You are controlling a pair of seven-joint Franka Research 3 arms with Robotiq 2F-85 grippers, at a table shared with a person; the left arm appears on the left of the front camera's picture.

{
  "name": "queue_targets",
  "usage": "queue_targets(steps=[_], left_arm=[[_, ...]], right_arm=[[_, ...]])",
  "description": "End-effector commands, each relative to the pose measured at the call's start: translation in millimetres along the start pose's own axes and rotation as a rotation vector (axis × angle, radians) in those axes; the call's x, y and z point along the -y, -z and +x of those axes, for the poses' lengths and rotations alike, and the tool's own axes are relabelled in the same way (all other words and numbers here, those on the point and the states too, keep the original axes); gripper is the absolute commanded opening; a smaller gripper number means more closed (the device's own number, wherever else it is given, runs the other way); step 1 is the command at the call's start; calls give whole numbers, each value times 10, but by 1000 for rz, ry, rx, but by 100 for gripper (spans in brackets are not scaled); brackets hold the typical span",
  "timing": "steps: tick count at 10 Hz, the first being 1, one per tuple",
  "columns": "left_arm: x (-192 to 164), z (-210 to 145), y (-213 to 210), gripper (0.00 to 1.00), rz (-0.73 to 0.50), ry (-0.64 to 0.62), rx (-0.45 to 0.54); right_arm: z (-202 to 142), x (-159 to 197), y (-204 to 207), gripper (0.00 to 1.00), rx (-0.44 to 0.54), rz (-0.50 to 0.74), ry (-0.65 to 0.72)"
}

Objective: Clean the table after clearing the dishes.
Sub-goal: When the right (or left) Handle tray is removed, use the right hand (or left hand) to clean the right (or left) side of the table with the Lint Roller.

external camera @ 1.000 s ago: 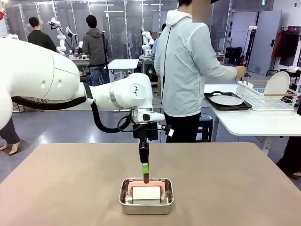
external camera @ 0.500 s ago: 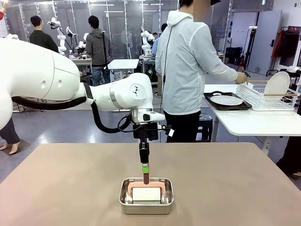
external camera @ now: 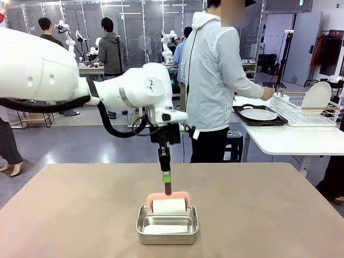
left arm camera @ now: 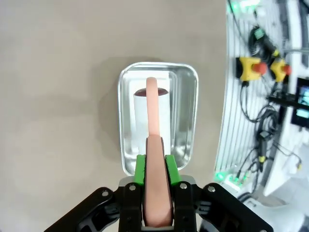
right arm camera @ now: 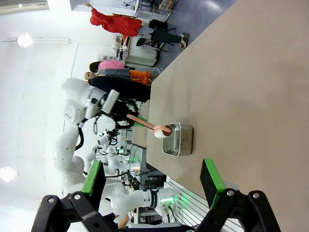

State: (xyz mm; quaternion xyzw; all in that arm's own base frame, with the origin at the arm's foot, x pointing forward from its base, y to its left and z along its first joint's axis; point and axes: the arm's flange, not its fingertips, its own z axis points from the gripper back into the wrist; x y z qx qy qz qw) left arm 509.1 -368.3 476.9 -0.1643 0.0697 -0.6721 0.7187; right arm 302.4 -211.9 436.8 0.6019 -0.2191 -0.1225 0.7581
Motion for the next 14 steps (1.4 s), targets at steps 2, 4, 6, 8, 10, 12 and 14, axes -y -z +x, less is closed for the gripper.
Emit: queue_targets(steps=[2,4,6,8,10,12,14], left_arm=[[296,-604,-504,7,152,-308,144],[232,-1386,-760,7,281,-679,325],[147,-1974,-594,7,234,-1019,466],[148,-2248,-352,7,170,-1151,506],[85,-2333,-173,7,29,-1041,540],[-5,-2447,-325,7,140,-1153,456],[-5,-2447,-325,7,140,-1153,456]], right_arm=[[-3,-33,6,100,2,7,-7],[-3,-33,6,100,2,7,-7],[-3,-33,6,100,2,7,-7],[-3,-33,6,100,2,7,-7],[-3,-33,6,100,2,7,-7],[-3,-33,6,100,2,7,-7],[-3,-33,6,100,2,7,-7]])
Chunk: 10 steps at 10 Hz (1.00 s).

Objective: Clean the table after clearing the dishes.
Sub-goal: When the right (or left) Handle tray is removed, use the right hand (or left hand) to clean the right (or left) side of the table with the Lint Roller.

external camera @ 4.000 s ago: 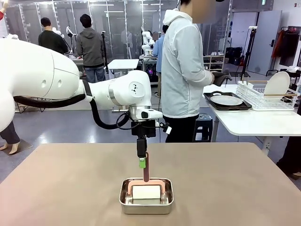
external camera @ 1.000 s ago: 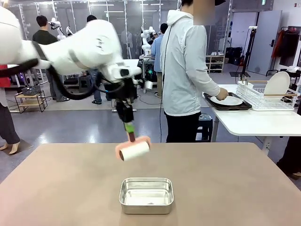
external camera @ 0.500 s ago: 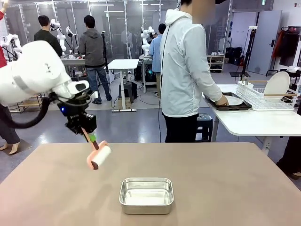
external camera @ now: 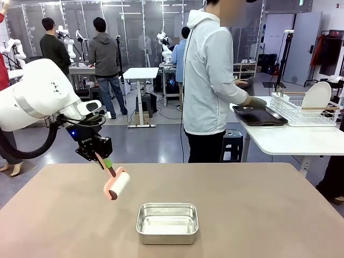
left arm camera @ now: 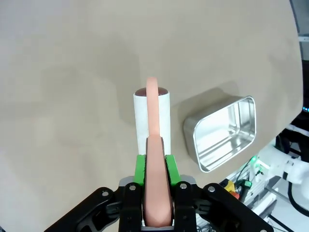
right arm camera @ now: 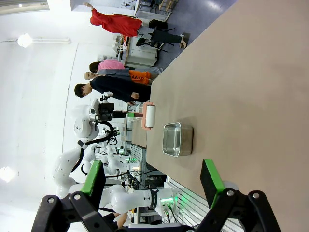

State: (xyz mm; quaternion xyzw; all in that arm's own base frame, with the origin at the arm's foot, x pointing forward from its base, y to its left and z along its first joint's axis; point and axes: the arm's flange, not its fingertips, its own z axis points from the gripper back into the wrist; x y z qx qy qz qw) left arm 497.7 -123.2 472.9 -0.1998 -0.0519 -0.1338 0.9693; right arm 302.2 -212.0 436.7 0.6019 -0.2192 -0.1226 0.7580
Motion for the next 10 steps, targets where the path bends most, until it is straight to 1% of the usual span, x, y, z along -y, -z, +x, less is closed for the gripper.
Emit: queue_targets(steps=[1,2,3,4,5,6,7,8,9,10], left_arm=[[1,13,-49,7,17,-13,1],[0,0,0,21,0,0,0],[-300,81,98,21,-80,-74,-1],[-445,75,140,21,-134,-98,51],[-536,35,201,21,-136,-128,82],[-617,17,296,21,-147,-144,46],[-731,71,406,21,-189,-195,37],[-871,101,510,21,-259,-235,-29],[-1072,105,610,21,-284,-262,47],[-1268,86,726,21,-377,-250,18]], right_arm=[[-2,-34,7,100,1,7,-7],[-2,-34,7,100,1,7,-7],[-2,-34,7,100,1,7,-7],[-2,-34,7,100,1,7,-7],[-2,-34,7,100,1,7,-7],[-2,-34,7,100,1,7,-7],[-2,-34,7,100,1,7,-7],[-2,-34,7,100,1,7,-7],[-2,-34,7,100,1,7,-7],[-2,-34,7,100,1,7,-7]])
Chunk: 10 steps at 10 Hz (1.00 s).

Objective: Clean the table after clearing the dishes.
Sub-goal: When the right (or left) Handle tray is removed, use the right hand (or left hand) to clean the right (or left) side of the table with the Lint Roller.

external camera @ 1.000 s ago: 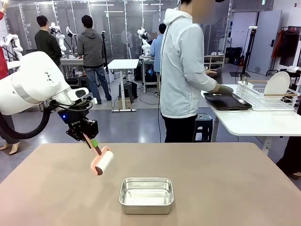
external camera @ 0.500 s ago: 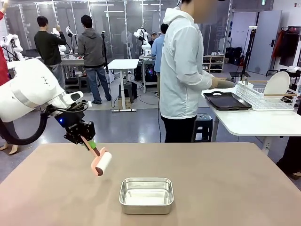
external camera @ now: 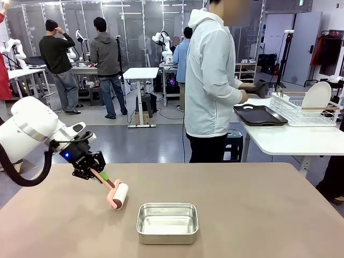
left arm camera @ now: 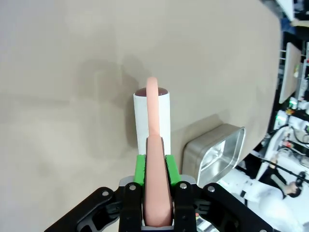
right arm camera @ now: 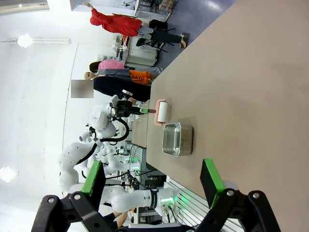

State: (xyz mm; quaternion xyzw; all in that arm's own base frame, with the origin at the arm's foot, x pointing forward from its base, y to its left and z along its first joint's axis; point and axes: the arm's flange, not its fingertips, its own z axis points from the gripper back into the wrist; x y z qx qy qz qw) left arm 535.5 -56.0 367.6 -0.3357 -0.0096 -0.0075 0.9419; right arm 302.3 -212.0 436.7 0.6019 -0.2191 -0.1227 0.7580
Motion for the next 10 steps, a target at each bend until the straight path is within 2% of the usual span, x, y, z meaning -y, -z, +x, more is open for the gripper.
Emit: queue_targets(steps=[1,3,4,6,8,10], left_arm=[[-372,136,2,21,-122,3,-9],[-665,160,-18,21,-159,-6,4],[-806,163,-36,21,-150,-18,6],[-1122,166,-135,21,-133,42,34],[-1446,222,-292,21,-98,31,71],[-1642,296,-504,21,48,-27,200]], right_arm=[[-2,-34,7,100,1,7,-8],[-2,-34,7,100,1,7,-8],[-2,-34,7,100,1,7,-8],[-2,-34,7,100,1,7,-8],[-2,-34,7,100,1,7,-8],[-2,-34,7,100,1,7,-8]])
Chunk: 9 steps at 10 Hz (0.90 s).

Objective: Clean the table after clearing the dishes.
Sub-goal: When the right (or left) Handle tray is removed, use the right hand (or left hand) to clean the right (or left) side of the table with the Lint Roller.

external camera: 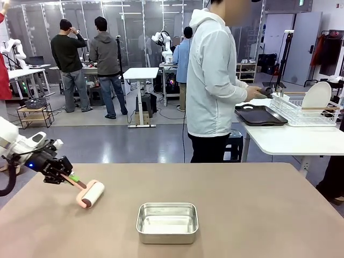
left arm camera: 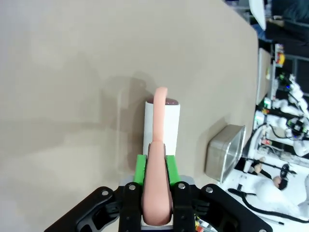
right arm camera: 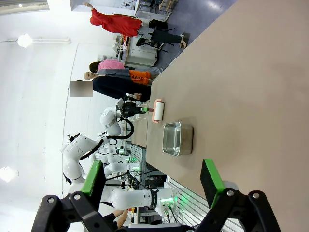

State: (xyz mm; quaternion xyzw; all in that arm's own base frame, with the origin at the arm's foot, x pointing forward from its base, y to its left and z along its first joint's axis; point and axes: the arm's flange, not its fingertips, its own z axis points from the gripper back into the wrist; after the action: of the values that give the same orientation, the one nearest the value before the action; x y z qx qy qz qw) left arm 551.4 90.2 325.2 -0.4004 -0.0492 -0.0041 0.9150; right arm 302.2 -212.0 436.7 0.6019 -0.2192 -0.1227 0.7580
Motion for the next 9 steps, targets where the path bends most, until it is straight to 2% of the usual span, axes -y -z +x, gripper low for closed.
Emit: queue_targets(steps=[1,3,5,7,9], left_arm=[[-238,143,-5,21,236,-18,155],[-303,128,-97,21,351,-40,242],[-407,75,-215,21,415,-88,314],[-448,29,-308,21,472,-105,358],[-522,-20,-284,21,545,-102,348]], right_arm=[[-2,-34,7,100,1,7,-8],[-2,-34,7,100,1,7,-8],[-2,-34,7,100,1,7,-8],[-2,-34,7,100,1,7,-8],[-2,-34,7,100,1,7,-8]])
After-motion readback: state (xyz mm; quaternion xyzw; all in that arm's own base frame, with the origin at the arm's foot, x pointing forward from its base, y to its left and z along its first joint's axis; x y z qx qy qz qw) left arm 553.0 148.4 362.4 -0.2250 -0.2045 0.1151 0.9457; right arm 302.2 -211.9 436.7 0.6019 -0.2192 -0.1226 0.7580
